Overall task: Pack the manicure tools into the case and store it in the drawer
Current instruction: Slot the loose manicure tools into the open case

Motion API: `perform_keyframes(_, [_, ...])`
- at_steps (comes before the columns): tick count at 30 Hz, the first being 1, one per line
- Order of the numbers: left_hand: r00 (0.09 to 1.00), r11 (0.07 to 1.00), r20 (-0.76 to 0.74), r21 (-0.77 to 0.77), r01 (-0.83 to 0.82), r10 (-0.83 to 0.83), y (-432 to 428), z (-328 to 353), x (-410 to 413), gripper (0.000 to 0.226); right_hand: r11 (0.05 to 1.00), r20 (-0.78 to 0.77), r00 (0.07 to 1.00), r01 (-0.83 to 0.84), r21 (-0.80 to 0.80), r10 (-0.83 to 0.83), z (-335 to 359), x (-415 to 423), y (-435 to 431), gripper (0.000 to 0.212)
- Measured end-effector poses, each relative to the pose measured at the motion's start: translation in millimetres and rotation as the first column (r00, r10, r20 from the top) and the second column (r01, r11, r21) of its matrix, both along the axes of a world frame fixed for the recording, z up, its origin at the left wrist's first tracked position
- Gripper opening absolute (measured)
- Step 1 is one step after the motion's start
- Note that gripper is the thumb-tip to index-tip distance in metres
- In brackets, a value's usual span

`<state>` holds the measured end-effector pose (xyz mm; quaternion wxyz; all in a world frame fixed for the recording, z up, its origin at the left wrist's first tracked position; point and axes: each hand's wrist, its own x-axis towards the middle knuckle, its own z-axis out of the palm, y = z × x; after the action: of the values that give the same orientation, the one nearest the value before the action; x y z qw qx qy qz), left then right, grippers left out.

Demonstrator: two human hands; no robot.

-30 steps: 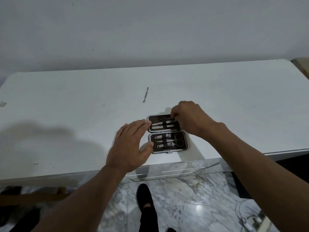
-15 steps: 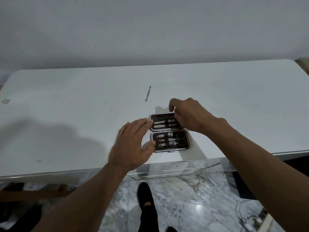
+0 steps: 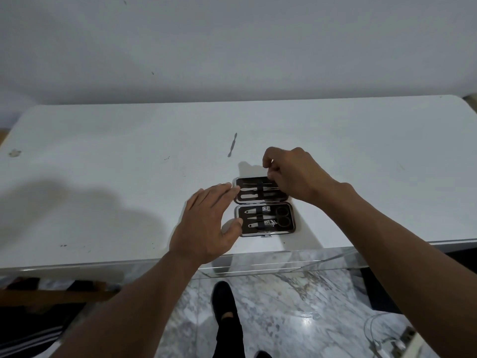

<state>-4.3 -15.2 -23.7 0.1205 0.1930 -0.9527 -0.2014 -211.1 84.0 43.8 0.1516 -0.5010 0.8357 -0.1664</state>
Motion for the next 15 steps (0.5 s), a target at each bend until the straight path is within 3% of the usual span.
perform_keyframes(3, [1.000,1.000,0.003,-0.007,-0.001,0.001,0,0,0,0.063,0.996,-0.038,0.997,0.065,-0.064,-0.068,7,-7,-5,0.016])
perform_keyframes(6, [1.000,1.000,0.004,-0.012,0.001,-0.001,1,1,0,0.062,0.997,-0.077,0.994,0.078,-0.027,-0.080,6,-12,-17,0.019])
perform_keyframes(15, [1.000,1.000,-0.004,0.009,-0.001,0.001,2,3,0,0.062,0.989,-0.168,0.979,-0.099,0.107,0.116,1,-11,-91,0.047])
